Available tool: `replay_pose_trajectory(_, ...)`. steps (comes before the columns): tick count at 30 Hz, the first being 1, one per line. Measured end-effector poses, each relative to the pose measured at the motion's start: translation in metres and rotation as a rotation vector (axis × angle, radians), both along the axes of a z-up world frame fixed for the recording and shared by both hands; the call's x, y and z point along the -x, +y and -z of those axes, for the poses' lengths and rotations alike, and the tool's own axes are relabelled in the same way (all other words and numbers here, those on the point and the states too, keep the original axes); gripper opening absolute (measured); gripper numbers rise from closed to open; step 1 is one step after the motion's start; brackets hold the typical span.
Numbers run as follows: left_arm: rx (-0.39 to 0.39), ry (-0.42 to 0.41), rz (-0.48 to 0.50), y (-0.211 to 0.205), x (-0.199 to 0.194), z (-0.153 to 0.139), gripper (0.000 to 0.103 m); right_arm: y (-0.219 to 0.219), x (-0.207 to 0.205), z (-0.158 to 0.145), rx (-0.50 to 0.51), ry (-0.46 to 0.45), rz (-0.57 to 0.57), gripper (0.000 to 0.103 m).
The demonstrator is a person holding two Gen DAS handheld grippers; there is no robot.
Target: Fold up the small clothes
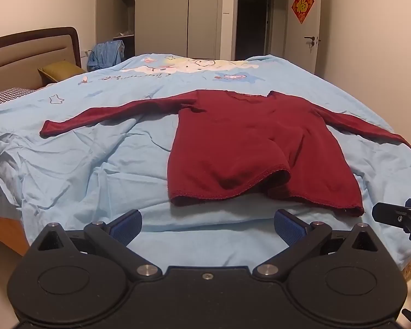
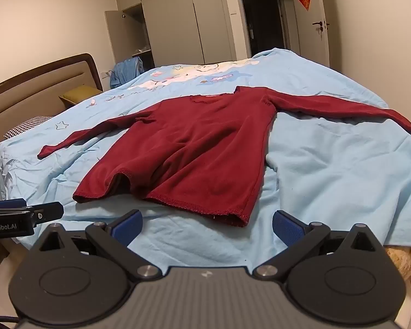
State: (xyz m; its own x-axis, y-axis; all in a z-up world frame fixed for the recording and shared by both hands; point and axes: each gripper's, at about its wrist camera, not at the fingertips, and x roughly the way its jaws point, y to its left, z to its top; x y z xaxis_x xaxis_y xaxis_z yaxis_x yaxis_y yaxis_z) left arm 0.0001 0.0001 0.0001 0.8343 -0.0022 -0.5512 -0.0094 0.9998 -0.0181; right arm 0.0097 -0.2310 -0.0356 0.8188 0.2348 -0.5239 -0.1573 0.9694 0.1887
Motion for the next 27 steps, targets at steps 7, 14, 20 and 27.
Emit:
replay_pose_trajectory(7, 0.003, -0.001, 0.0, 0.0001, 0.0, 0.0, 0.102, -0.0001, -0.0007, 0.0011, -0.001, 0.004, -0.001, 0.103)
replay_pose_trajectory(14, 0.004, 0.0, 0.0, 0.0002, 0.0, 0.0002, 0.102, 0.0002, -0.0009, 0.0015, -0.001, 0.007, -0.001, 0.103)
replay_pose_trajectory(20, 0.004, 0.0, 0.0, 0.0001, 0.0, 0.0, 0.102, 0.0005, -0.0009, 0.0016, -0.001, 0.009, -0.001, 0.103)
replay_pose_trajectory(27, 0.005, 0.001, 0.0, 0.0001, 0.0, 0.0, 0.102, 0.0007, -0.0006, 0.0017, -0.001, 0.01, 0.0, 0.103)
